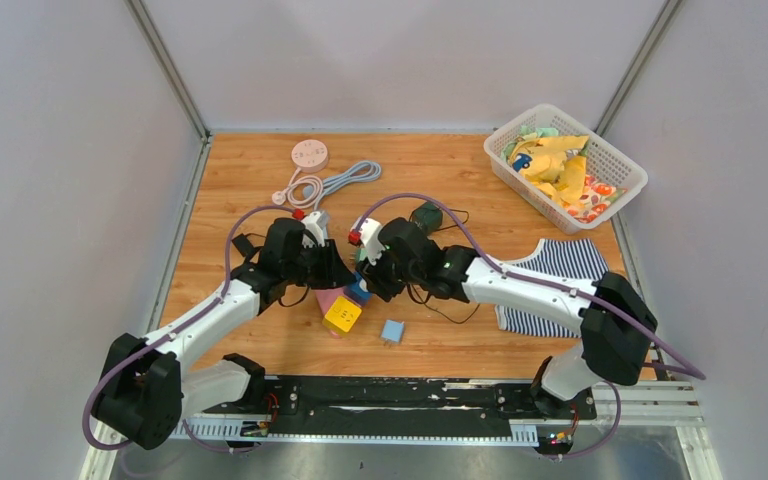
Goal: Insert the plug
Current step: Insert the plug into the socket.
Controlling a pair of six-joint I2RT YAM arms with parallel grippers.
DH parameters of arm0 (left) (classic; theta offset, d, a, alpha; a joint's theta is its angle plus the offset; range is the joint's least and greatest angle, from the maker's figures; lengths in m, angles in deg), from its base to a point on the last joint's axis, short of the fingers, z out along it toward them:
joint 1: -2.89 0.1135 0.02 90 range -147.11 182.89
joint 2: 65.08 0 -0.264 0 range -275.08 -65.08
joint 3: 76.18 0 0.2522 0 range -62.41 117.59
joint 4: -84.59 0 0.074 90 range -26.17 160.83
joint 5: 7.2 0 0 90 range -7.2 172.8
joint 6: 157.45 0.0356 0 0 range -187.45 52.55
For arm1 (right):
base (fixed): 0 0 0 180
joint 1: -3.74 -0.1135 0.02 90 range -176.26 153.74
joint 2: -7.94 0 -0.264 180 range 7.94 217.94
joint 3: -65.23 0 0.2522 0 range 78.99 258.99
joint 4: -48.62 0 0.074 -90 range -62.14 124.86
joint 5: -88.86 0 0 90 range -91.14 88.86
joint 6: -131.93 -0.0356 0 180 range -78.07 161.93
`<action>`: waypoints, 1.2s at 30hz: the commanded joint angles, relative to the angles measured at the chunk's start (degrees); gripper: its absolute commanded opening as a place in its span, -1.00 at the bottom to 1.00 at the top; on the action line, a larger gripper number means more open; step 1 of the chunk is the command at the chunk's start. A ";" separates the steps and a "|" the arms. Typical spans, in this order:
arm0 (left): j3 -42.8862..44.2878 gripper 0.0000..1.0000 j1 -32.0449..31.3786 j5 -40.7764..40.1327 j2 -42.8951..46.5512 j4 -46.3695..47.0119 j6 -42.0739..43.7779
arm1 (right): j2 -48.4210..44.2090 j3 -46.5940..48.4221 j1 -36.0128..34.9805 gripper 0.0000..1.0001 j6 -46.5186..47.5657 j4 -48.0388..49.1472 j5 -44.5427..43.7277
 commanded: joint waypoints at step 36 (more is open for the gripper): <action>-5.79 -0.62 0.41 1.63 -0.47 2.69 4.70 | 10.27 2.53 0.92 -0.99 0.48 -7.25 2.70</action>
